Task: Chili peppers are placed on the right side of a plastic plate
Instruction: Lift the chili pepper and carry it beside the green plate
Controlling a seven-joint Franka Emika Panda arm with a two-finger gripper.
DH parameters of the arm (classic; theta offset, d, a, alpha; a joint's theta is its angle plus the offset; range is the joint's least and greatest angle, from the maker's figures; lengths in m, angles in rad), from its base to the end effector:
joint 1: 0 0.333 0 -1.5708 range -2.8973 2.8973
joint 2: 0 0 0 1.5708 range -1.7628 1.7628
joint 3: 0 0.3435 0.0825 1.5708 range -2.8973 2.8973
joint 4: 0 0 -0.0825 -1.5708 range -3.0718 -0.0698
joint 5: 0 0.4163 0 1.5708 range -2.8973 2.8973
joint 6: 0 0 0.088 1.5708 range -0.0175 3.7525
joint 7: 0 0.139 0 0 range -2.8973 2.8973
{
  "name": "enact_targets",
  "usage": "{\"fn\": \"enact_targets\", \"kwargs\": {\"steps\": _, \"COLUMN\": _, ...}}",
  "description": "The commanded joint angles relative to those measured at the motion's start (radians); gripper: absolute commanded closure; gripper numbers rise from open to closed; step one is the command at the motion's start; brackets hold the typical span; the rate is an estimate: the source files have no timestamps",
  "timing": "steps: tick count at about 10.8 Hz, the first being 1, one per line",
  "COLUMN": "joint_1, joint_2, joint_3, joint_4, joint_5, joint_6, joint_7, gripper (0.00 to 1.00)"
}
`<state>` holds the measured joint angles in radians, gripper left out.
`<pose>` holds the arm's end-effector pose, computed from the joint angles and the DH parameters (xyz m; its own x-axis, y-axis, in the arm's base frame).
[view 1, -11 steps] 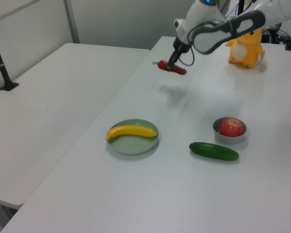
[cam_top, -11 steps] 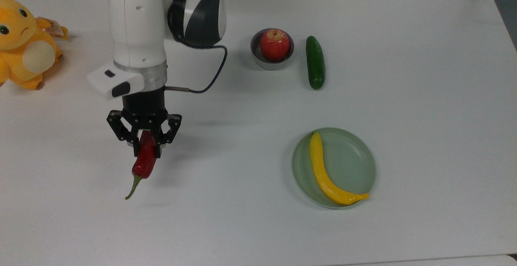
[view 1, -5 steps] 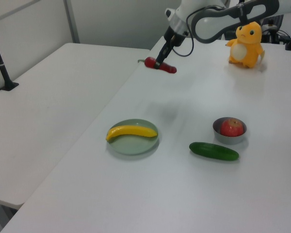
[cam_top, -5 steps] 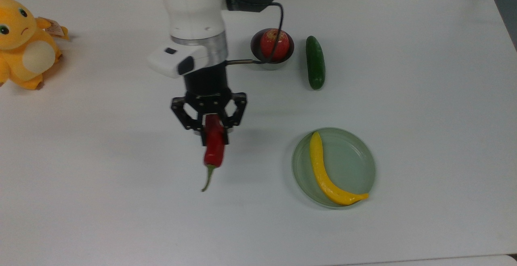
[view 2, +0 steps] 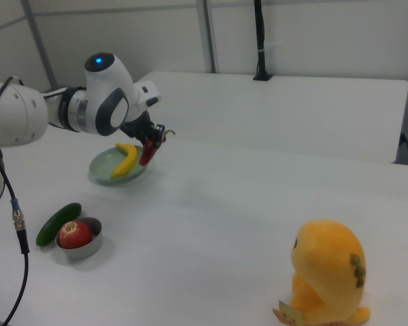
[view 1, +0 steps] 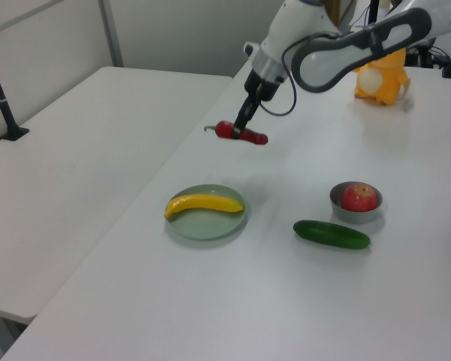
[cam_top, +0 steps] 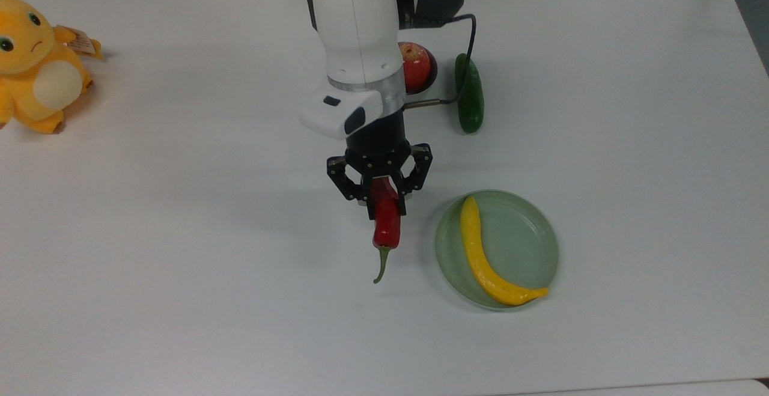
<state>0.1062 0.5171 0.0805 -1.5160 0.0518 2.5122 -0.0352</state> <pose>0.7811 0.1370 0.3973 0.8772 0.1307 0.4620 0.1829 -0.9806 -0.0698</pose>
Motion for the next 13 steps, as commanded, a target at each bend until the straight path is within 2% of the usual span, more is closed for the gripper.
{"fn": "enact_targets", "kwargs": {"steps": 1, "joint_1": 0.027, "joint_2": 0.052, "joint_3": -0.002, "joint_4": -0.007, "joint_5": -0.007, "joint_6": 0.068, "joint_7": 0.031, "gripper": 1.00}}
{"fn": "enact_targets", "kwargs": {"steps": 8, "joint_1": 0.050, "joint_2": 0.153, "joint_3": -0.001, "joint_4": -0.004, "joint_5": -0.009, "joint_6": 0.197, "joint_7": 0.028, "gripper": 0.97}}
{"fn": "enact_targets", "kwargs": {"steps": 11, "joint_1": 0.052, "joint_2": 0.162, "joint_3": 0.001, "joint_4": -0.006, "joint_5": -0.006, "joint_6": 0.211, "joint_7": 0.029, "gripper": 0.87}}
{"fn": "enact_targets", "kwargs": {"steps": 12, "joint_1": 0.052, "joint_2": 0.164, "joint_3": 0.002, "joint_4": -0.006, "joint_5": -0.004, "joint_6": 0.211, "joint_7": 0.031, "gripper": 0.81}}
{"fn": "enact_targets", "kwargs": {"steps": 13, "joint_1": 0.050, "joint_2": 0.164, "joint_3": 0.002, "joint_4": -0.006, "joint_5": -0.004, "joint_6": 0.211, "joint_7": 0.031, "gripper": 0.69}}
